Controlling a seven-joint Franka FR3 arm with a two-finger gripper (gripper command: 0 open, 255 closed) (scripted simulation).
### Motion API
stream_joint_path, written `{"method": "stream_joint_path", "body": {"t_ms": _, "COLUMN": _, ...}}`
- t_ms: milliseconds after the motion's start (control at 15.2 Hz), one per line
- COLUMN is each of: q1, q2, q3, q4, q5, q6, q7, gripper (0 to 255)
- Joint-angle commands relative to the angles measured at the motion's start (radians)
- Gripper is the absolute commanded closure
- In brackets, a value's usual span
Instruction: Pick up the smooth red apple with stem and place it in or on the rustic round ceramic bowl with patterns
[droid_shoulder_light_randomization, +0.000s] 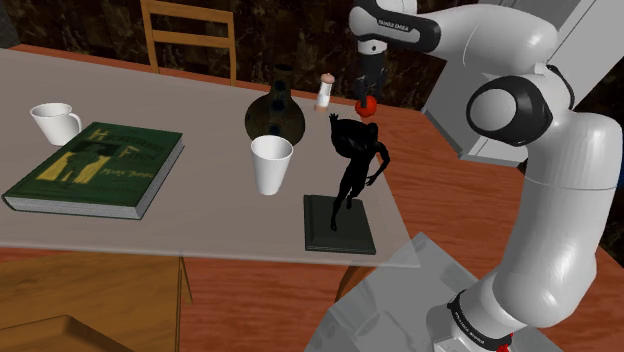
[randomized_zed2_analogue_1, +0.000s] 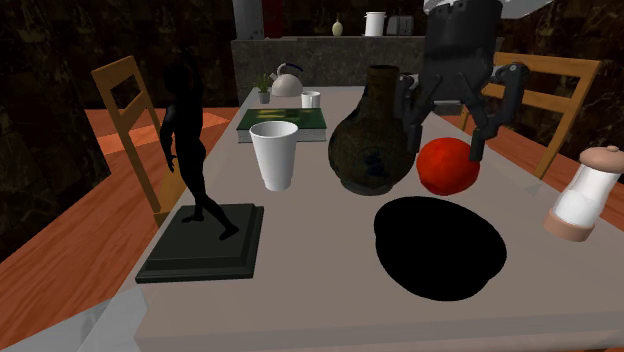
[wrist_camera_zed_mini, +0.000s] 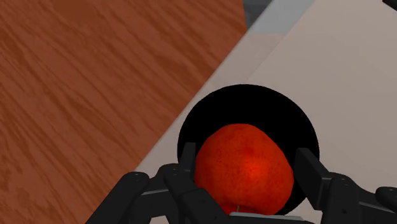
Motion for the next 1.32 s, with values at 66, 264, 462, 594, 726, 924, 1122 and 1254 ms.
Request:
{"method": "stream_joint_path", "body": {"t_ms": 66, "q1": -0.008, "q2": 0.014, "q3": -0.002, "q4": -0.010, "q5": 0.000, "q6": 0.026, "q7": -0.004, "gripper": 255}}
{"method": "stream_joint_path", "body": {"t_ms": 264, "q1": -0.008, "q2": 0.004, "q3": -0.001, "q4": -0.067, "q5": 0.001, "q6": 0.071, "q7": 0.006, "gripper": 255}}
{"method": "stream_joint_path", "body": {"t_ms": 462, "q1": -0.009, "q2": -0.003, "q3": 0.000, "q4": -0.117, "q5": 0.000, "q6": 0.114, "q7": 0.015, "gripper": 255}}
{"method": "stream_joint_path", "body": {"t_ms": 594, "q1": -0.010, "q2": -0.005, "q3": 0.001, "q4": -0.147, "q5": 0.000, "q6": 0.141, "q7": 0.021, "gripper": 255}}
{"method": "stream_joint_path", "body": {"t_ms": 726, "q1": -0.011, "q2": -0.006, "q3": 0.001, "q4": -0.175, "q5": 0.000, "q6": 0.168, "q7": 0.027, "gripper": 255}}
{"method": "stream_joint_path", "body": {"t_ms": 924, "q1": -0.012, "q2": -0.006, "q3": 0.001, "q4": -0.214, "q5": 0.000, "q6": 0.206, "q7": 0.035, "gripper": 255}}
{"method": "stream_joint_path", "body": {"t_ms": 1122, "q1": -0.012, "q2": -0.005, "q3": 0.002, "q4": -0.224, "q5": -0.001, "q6": 0.217, "q7": 0.037, "gripper": 255}}
{"method": "stream_joint_path", "body": {"t_ms": 1254, "q1": -0.012, "q2": -0.005, "q3": 0.002, "q4": -0.224, "q5": -0.001, "q6": 0.217, "q7": 0.037, "gripper": 255}}
